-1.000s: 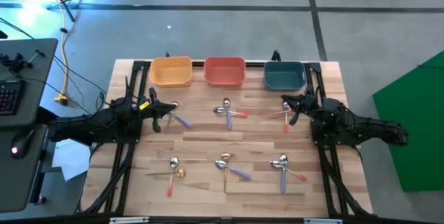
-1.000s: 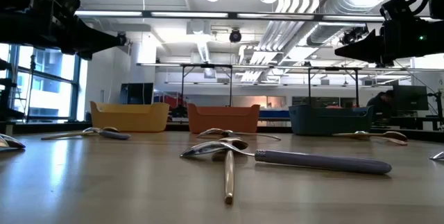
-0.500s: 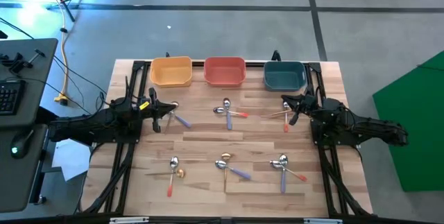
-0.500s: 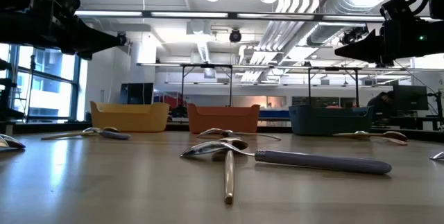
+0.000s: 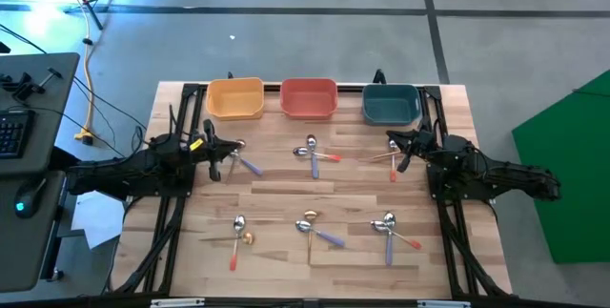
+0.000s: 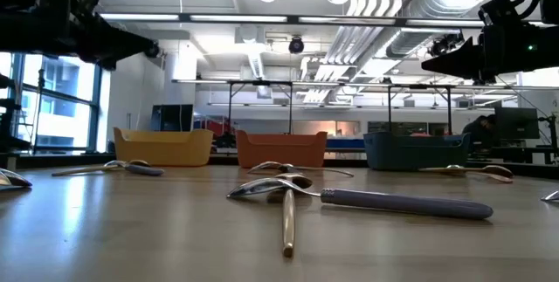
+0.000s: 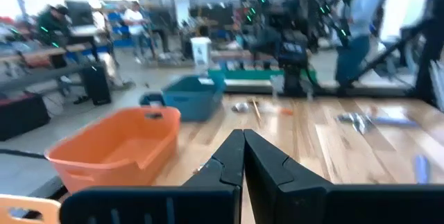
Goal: Sort silverware by color (type)
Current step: Put the gold spoon into the orange bin
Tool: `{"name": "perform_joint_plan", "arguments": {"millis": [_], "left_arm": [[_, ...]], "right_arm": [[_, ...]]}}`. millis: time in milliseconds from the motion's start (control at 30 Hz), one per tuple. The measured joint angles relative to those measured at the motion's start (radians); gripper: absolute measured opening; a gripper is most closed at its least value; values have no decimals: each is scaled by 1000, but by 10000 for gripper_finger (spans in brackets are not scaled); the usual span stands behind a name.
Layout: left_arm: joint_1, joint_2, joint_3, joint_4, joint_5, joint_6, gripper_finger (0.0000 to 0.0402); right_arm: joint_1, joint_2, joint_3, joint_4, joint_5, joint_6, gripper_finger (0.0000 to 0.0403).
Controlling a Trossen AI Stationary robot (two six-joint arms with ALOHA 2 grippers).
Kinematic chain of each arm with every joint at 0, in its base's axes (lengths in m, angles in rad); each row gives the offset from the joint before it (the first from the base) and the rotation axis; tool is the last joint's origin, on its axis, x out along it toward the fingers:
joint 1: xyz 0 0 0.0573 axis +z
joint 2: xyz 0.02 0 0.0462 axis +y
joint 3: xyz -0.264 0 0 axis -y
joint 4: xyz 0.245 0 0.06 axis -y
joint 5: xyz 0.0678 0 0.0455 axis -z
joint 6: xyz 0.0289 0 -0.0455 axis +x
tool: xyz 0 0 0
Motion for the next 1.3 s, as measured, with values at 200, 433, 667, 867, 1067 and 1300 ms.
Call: {"name": "perform_joint_plan", "arguments": {"millis": [200, 433, 667, 867, 1067, 1300], "left_arm": [[1, 0, 0, 71, -12, 7, 0], [1, 0, 0, 85, -15, 6, 0], [1, -1, 0, 159, -15, -26, 0], [1, -1, 0, 183, -15, -29, 0], [1, -1, 0, 97, -59, -29, 0], [1, -1, 0, 105, -56, -28, 0]], "right_arm": [[0, 0, 0, 0, 0, -1, 0], [0, 0, 0, 1, 10, -2, 0], [-2, 0, 0, 44, 190, -54, 0], [-1, 0, 0, 43, 198, -295, 0], [-1, 0, 0, 37, 43, -167, 0], [2, -2, 0, 199, -26, -64, 0]]}}
